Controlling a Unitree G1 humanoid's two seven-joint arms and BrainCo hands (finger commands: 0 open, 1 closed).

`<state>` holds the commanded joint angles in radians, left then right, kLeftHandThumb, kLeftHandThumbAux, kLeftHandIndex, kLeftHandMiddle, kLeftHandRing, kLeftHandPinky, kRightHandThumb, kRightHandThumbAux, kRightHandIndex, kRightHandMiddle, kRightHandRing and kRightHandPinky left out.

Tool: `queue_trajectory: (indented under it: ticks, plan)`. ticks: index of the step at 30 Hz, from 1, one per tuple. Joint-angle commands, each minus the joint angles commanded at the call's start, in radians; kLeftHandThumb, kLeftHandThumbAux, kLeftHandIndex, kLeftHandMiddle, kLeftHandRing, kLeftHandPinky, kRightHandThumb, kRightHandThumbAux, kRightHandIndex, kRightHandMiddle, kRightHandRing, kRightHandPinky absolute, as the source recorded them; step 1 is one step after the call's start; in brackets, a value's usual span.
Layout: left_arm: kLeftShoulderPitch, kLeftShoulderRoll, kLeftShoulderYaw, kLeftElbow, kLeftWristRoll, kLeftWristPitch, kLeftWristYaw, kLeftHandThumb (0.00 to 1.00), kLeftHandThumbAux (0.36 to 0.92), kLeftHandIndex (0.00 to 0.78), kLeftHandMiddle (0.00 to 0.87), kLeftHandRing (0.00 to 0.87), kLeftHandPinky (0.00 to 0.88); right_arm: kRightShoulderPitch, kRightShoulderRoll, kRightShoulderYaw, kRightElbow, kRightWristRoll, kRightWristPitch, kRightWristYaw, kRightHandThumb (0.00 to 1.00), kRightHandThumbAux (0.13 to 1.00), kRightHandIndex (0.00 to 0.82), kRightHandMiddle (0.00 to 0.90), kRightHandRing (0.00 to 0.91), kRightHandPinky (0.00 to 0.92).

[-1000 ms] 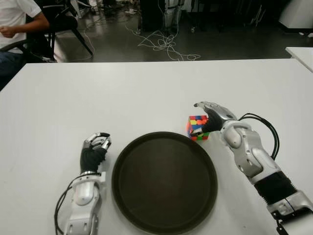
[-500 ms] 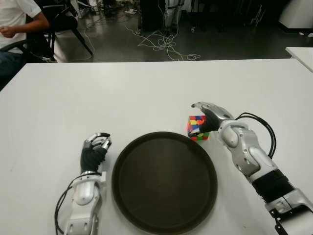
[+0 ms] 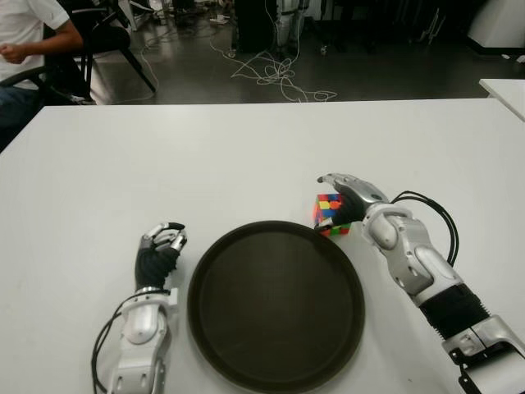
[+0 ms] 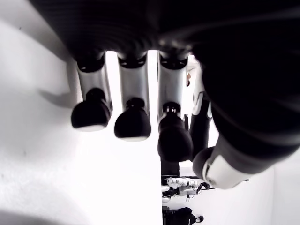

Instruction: Pick up the Rubik's Cube and put it in the plate

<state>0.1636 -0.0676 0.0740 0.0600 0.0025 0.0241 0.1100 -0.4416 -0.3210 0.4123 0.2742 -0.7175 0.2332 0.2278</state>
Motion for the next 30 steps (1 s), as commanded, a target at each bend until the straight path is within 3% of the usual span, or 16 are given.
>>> queue_trajectory:
  ticks: [8,30]
  plan:
    - [0.001,0.000,0.000,0.007,-0.004,-0.022,-0.007,0.710,0.705,0.444,0.812,0.823,0.814,-0.014,0.008,0.005,0.038,-0.001,-0.011,-0.011,0.000,0.687,0.000,0.000,0.000,0.000]
    - [0.007,-0.014,0.000,-0.025,-0.001,0.023,0.018,0.710,0.705,0.444,0.812,0.825,0.817,-0.028,0.022,0.006,0.073,-0.001,0.023,-0.004,0.000,0.667,0.000,0.000,0.000,0.007]
